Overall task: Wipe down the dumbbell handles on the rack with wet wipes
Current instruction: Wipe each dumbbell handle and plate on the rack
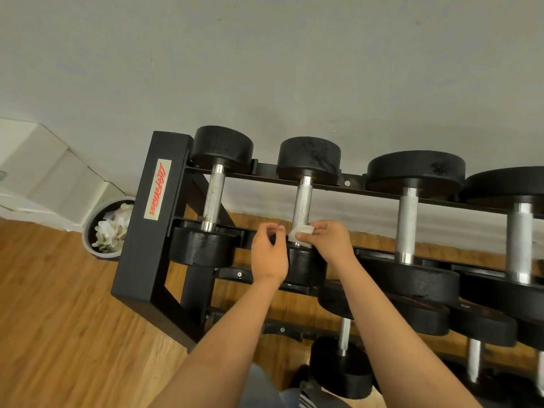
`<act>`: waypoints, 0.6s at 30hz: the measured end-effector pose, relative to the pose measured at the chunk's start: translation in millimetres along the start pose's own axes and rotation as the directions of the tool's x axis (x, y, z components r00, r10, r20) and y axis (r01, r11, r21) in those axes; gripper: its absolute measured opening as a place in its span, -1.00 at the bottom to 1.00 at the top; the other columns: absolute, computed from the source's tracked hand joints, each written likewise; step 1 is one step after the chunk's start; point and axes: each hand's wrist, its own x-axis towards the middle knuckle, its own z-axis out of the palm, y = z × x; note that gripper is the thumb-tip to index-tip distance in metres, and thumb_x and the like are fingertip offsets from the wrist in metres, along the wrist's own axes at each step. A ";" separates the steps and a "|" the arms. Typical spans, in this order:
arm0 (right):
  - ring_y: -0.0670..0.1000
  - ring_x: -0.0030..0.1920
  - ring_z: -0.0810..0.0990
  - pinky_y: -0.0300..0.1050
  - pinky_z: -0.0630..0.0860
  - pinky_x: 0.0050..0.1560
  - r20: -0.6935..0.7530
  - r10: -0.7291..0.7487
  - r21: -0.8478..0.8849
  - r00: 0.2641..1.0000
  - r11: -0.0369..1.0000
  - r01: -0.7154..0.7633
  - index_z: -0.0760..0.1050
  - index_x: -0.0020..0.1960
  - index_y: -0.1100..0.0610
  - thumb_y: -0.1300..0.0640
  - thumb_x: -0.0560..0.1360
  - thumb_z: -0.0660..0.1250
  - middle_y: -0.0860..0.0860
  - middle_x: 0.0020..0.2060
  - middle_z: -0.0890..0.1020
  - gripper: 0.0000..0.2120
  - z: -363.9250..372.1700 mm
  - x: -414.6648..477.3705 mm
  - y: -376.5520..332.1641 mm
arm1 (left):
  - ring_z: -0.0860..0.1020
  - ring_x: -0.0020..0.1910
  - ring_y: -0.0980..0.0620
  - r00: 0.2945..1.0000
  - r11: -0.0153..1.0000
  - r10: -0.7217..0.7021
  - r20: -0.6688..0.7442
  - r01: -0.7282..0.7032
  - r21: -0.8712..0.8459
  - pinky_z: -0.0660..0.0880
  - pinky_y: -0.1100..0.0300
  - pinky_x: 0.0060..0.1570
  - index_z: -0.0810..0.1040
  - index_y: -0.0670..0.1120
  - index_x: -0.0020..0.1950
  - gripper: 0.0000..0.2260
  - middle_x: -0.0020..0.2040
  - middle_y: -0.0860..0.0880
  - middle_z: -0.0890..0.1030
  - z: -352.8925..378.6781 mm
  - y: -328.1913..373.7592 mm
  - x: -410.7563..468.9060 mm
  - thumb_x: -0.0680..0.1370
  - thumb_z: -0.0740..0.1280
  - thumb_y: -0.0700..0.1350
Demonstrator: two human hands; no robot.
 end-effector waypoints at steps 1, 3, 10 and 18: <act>-0.12 -0.14 0.58 -0.30 0.45 -0.20 -0.013 -0.003 0.013 1.000 1.000 0.003 0.59 0.09 0.17 0.12 0.41 0.52 0.00 -0.10 0.66 -0.70 0.9 -0.8 0.4 | 0.53 0.04 0.13 1.000 1.000 0.001 0.000 -0.001 0.001 0.41 0.35 -0.08 0.49 -0.02 0.15 -0.84 0.07 0.04 0.56 0.0 0.5 -0.4 0.63 0.24 -0.01; -0.10 -0.14 0.59 -0.29 0.46 -0.19 -0.063 -0.008 0.024 0.998 1.000 0.009 0.59 0.06 0.15 0.13 0.40 0.53 -0.01 -0.12 0.67 -0.73 2.3 -1.0 2.9 | 0.51 0.03 0.18 1.000 1.000 0.003 -0.006 -0.003 0.000 0.37 0.39 -0.10 0.50 -0.03 0.15 -0.84 0.07 0.06 0.56 0.5 1.1 -0.5 0.63 0.24 -0.02; -0.16 -0.18 0.54 -0.34 0.40 -0.26 -0.044 0.031 0.076 0.999 0.997 -0.027 0.57 0.08 0.14 0.05 0.41 0.52 -0.03 -0.09 0.64 -0.69 -2.1 8.2 -5.4 | 0.54 0.07 0.11 1.000 1.000 -0.014 0.004 0.014 -0.009 0.47 0.24 0.04 0.50 0.00 0.15 -0.85 0.08 0.06 0.57 0.9 0.5 -0.1 0.63 0.24 0.00; -0.17 -0.16 0.57 -0.33 0.43 -0.26 -0.082 0.095 0.267 0.992 0.961 -0.070 0.56 0.00 0.08 0.16 0.43 0.50 -0.02 -0.08 0.65 -0.81 -0.3 5.1 -3.2 | 0.55 0.06 0.07 1.000 1.000 -0.020 0.004 0.020 0.001 0.49 0.19 0.07 0.49 0.02 0.13 -0.86 0.07 0.04 0.57 1.3 -0.2 0.7 0.63 0.24 0.01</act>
